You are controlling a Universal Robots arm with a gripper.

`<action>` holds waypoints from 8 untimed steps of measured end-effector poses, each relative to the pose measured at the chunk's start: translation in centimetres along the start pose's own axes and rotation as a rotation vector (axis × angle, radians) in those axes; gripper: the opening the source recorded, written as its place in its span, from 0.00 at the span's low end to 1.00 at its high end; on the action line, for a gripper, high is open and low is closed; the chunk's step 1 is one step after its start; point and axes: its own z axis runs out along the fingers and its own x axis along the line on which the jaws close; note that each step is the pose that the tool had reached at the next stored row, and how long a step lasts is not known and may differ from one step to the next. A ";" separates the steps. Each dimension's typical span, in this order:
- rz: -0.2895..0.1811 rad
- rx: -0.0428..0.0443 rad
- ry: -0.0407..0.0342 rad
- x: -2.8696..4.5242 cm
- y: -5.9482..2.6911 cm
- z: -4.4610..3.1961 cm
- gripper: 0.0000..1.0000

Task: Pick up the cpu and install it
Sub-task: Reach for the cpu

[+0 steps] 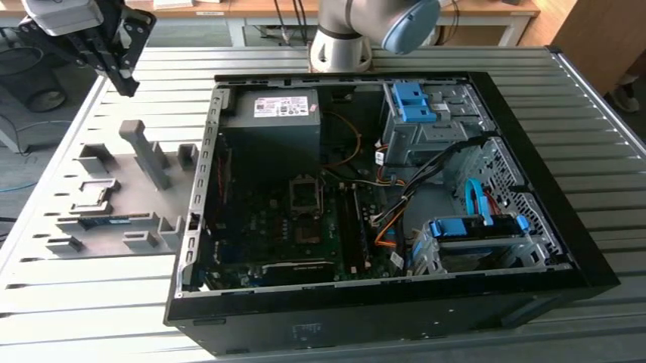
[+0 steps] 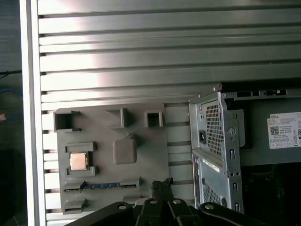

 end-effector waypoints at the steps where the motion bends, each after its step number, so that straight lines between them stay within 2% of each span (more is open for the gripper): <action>1: 0.000 0.0000 0.0001 0.17 -0.01 -0.01 0.10; 8: 0.000 0.0000 0.0000 1.52 -0.12 -0.03 0.10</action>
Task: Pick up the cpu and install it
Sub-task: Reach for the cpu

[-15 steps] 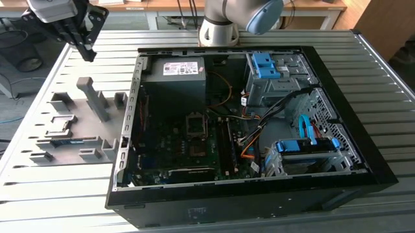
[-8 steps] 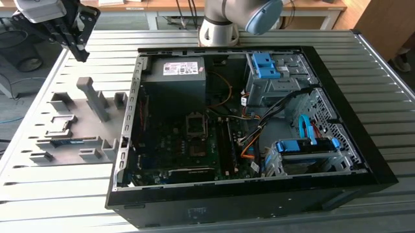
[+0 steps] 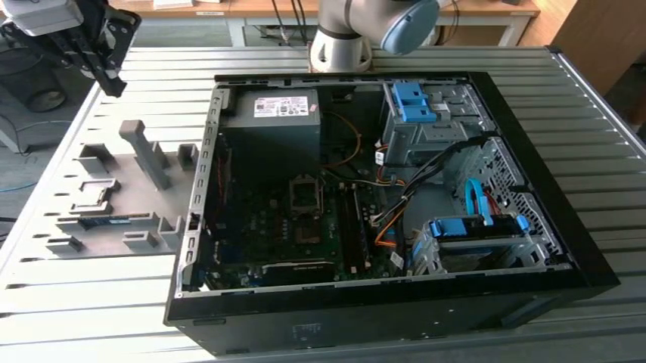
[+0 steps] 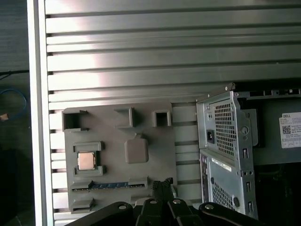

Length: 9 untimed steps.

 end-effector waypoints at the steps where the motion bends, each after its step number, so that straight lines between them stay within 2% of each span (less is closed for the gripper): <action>1: 0.000 0.0000 0.0000 0.19 -0.01 0.00 0.10; 9: 0.000 0.0000 0.0000 1.75 -0.13 -0.04 0.10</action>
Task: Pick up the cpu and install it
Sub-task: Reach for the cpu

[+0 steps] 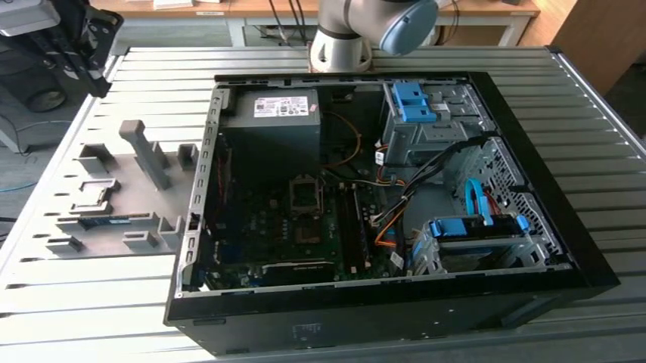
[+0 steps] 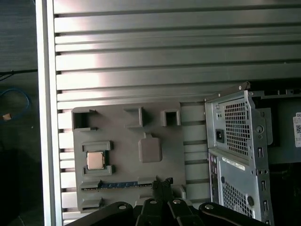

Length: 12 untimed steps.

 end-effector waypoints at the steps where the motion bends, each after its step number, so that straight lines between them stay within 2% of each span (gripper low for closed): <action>1: 0.000 0.0000 -0.0001 0.18 -0.02 0.00 0.10; 12: 0.000 0.0000 0.0000 2.25 -0.17 -0.04 0.10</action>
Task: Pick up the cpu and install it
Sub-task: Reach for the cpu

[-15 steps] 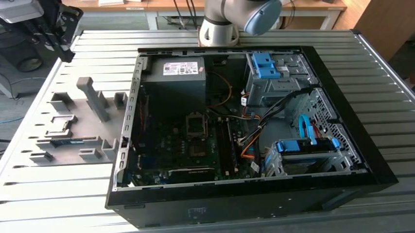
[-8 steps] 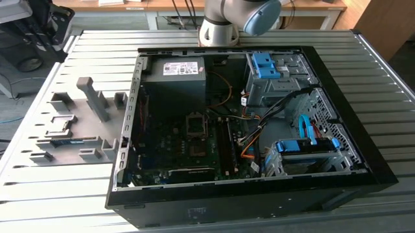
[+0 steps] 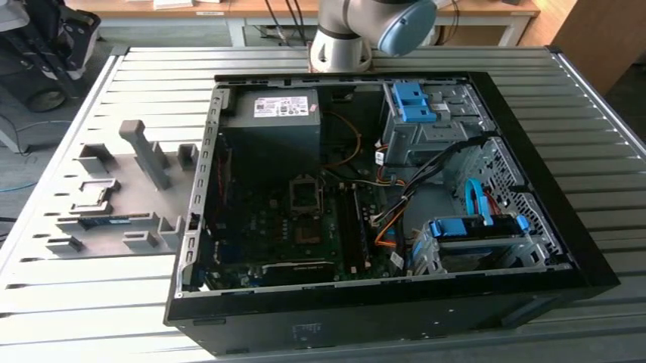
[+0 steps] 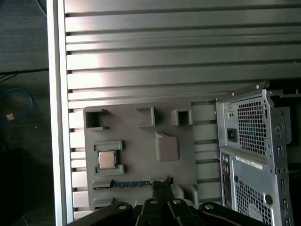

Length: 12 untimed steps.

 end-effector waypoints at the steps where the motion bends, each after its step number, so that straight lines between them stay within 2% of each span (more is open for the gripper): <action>1: 0.000 0.0000 0.0000 0.18 -0.01 0.00 0.10; 12: 0.000 0.0000 0.0000 2.37 -0.18 -0.04 0.10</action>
